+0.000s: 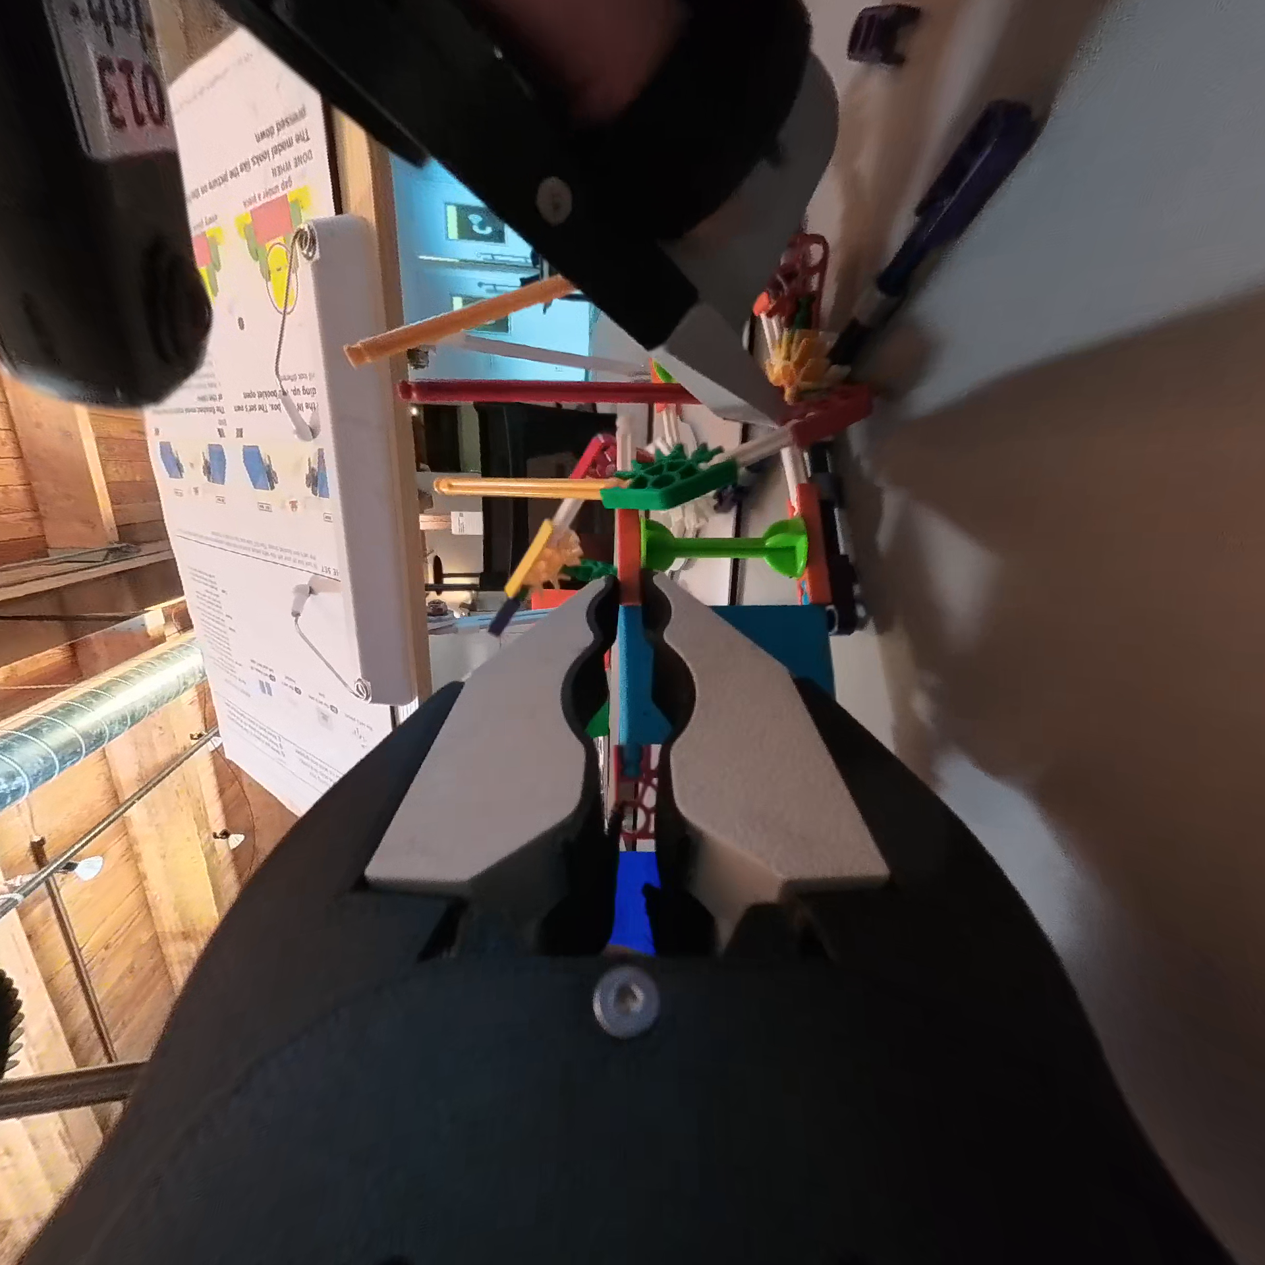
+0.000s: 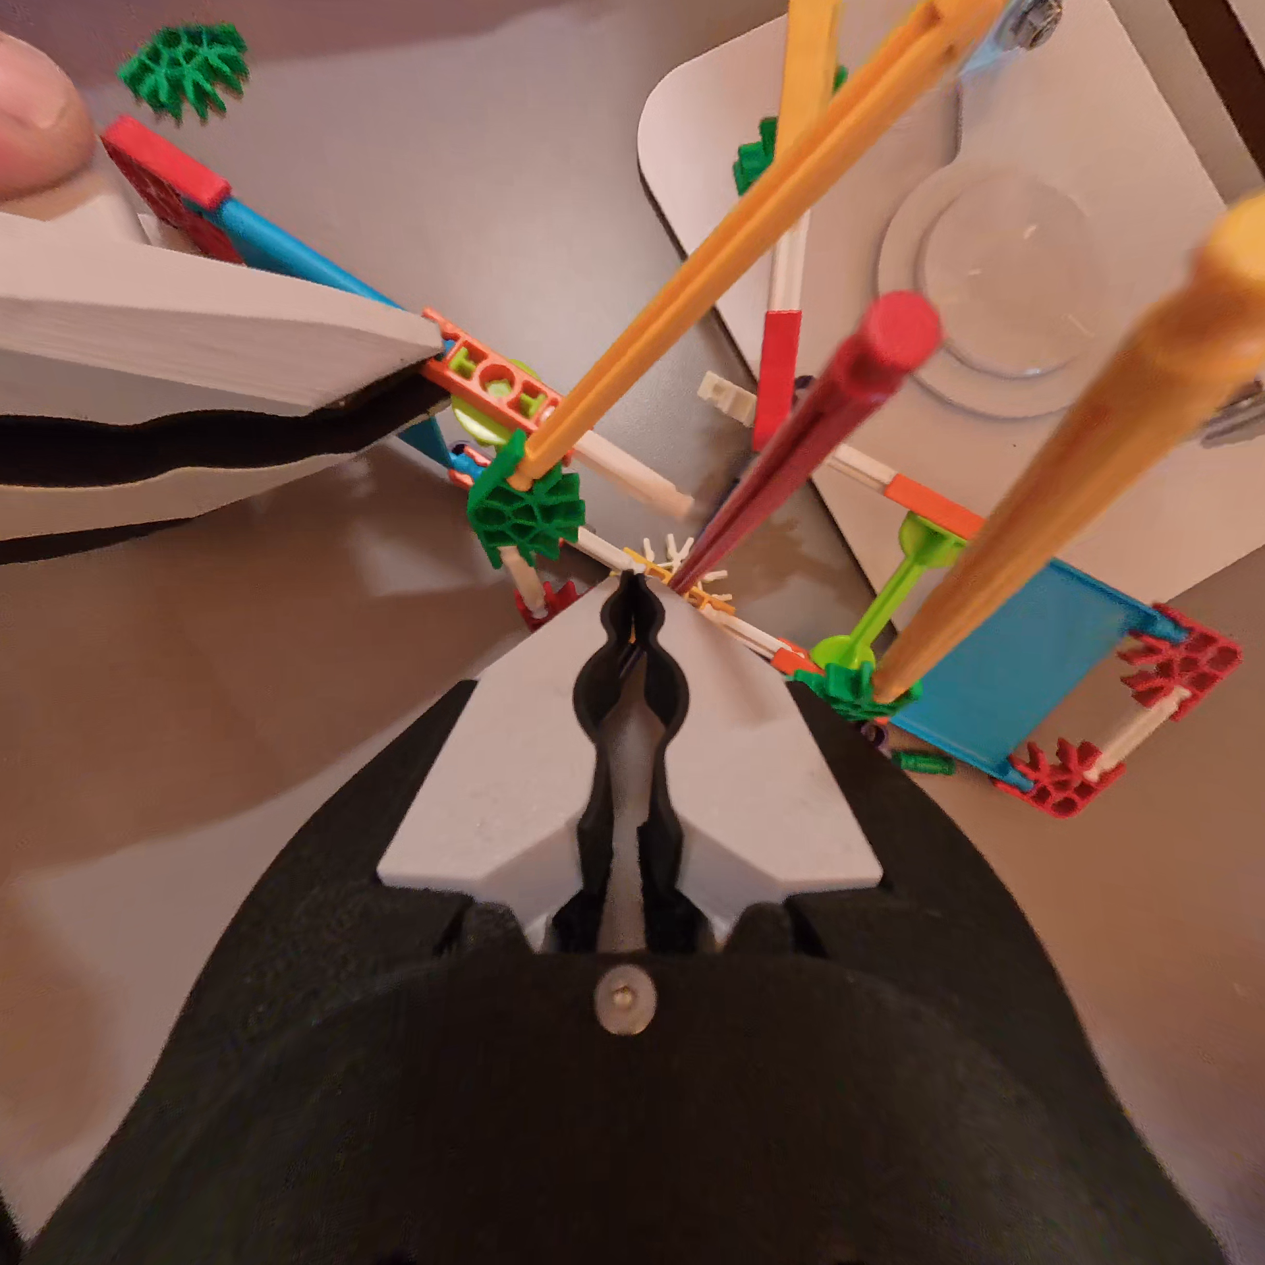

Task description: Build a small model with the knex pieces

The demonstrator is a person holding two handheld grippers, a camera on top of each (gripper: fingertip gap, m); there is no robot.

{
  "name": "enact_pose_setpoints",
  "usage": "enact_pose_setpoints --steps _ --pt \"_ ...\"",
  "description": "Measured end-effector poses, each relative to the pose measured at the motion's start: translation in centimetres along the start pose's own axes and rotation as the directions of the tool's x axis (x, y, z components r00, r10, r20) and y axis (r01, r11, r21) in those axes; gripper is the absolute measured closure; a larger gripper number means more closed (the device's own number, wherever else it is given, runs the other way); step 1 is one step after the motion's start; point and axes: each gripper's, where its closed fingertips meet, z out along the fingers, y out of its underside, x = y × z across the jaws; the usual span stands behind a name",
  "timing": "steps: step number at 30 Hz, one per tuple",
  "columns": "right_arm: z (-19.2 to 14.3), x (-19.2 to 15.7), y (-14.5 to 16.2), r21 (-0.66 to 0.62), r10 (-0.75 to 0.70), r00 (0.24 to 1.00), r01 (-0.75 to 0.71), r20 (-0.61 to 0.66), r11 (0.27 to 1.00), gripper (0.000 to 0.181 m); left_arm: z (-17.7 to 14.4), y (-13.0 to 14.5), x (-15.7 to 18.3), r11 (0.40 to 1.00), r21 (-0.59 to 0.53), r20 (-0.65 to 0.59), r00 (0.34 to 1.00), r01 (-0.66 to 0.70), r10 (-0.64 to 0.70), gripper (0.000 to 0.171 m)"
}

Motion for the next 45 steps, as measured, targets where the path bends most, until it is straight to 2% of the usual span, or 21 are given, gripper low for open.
enact_pose_setpoints --steps 5,14,25,33,35,37,40,41,42,44,45 --pt "-0.9 0.4 -0.9 0.078 0.043 0.999 -0.045 0.025 0.996 0.181 0.3 0.0 0.2 1.000 0.012 0.013 1.000 -0.029 0.028 0.168" --pt "-0.3 0.6 -0.4 0.050 0.027 1.000 -0.027 0.000 0.998 0.181 0.4 -0.2 0.2 0.999 0.015 0.012 0.999 -0.041 0.041 0.168" --pt "0.0 0.6 0.2 0.036 0.073 0.997 -0.074 0.023 0.997 0.181 0.5 -0.8 -0.1 0.998 0.018 0.024 0.998 -0.053 0.052 0.168" --pt "-0.1 0.7 0.2 0.046 0.089 0.995 -0.091 0.043 0.995 0.181 0.5 -0.9 -0.1 0.999 0.045 -0.006 1.000 0.015 -0.015 0.168" --pt "0.0 0.6 0.1 0.044 0.079 0.996 -0.080 0.033 0.996 0.181 0.3 -0.7 -0.4 0.997 0.055 -0.008 0.999 0.049 -0.048 0.162" --pt "0.0 0.6 0.1 0.048 0.082 0.996 -0.084 0.041 0.995 0.181 0.0 -0.4 -0.5 0.988 0.057 -0.054 0.989 0.142 -0.139 0.142" --pt "0.1 0.6 0.1 0.051 0.088 0.995 -0.091 0.053 0.995 0.181 -0.5 1.1 -0.4 0.937 0.010 -0.174 0.923 0.350 -0.343 0.116" --pt "0.0 0.6 0.1 0.051 0.088 0.995 -0.091 0.054 0.995 0.181 -0.5 1.6 0.1 0.889 -0.026 -0.250 0.858 0.458 -0.449 0.108" --pt "0.0 0.6 0.1 0.051 0.088 0.995 -0.090 0.054 0.995 0.181 -0.5 1.8 0.8 0.825 -0.064 -0.336 0.766 0.562 -0.548 0.106" --pt "0.1 0.6 0.1 0.051 0.087 0.995 -0.090 0.056 0.995 0.181 -0.8 1.5 2.7 0.727 -0.156 -0.500 0.581 0.669 -0.642 0.113" --pt "0.1 0.6 0.1 0.051 0.085 0.995 -0.088 0.055 0.995 0.181 -0.6 1.3 3.3 0.703 -0.170 -0.530 0.537 0.691 -0.656 0.119"
